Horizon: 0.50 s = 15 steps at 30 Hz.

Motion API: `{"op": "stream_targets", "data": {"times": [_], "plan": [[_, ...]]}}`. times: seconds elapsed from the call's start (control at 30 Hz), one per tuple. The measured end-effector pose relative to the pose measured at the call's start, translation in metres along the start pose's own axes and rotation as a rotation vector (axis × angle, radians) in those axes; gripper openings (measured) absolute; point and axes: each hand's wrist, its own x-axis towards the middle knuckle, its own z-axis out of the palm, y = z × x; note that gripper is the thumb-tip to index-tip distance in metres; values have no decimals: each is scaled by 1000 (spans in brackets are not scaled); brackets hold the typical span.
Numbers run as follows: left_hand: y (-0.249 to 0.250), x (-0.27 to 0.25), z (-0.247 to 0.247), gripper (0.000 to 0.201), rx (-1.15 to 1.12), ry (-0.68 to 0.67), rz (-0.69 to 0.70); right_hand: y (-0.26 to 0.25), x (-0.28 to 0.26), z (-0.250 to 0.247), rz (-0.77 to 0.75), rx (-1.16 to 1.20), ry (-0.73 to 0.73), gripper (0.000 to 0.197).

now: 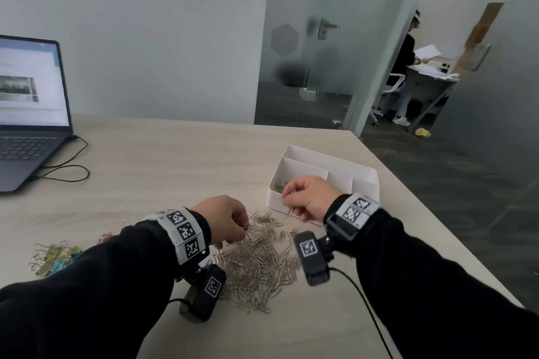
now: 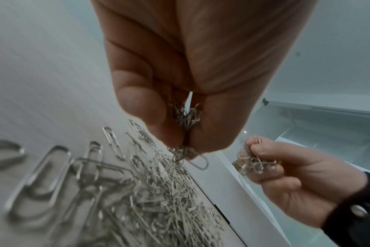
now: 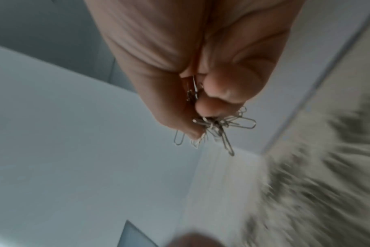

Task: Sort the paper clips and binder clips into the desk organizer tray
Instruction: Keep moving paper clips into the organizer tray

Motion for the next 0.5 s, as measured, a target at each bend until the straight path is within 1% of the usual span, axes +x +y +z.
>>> {"op": "stream_targets", "data": {"times": [0.07, 0.13, 0.2, 0.27, 0.33, 0.43, 0.47, 0.5], "plan": [[-4, 0, -1, 11, 0, -4, -10, -11, 12, -12, -20, 17, 68, 10], [-6, 0, -3, 10, -8, -6, -22, -17, 26, -20, -38, -32, 162, 9], [-8, -1, -3, 11, -9, -3, -34, -16, 41, -24, -42, -136, 264, 8], [-10, -1, -4, 11, -10, 2, -44, -10, 55, -24, -15, -279, 322, 8], [-11, 0, -4, 11, -8, 6, -45, -5, 63, -23, 7, -467, 316, 8], [-9, 1, -5, 11, -2, 11, -32, 0, 64, -21, -9, -725, 230, 7], [-7, 3, -5, 11, -3, 20, -25, 2, 63, -20, -19, -764, 200, 8], [-4, 4, -6, 10, -7, 33, -18, 4, 61, -20, -28, -770, 177, 14]]}}
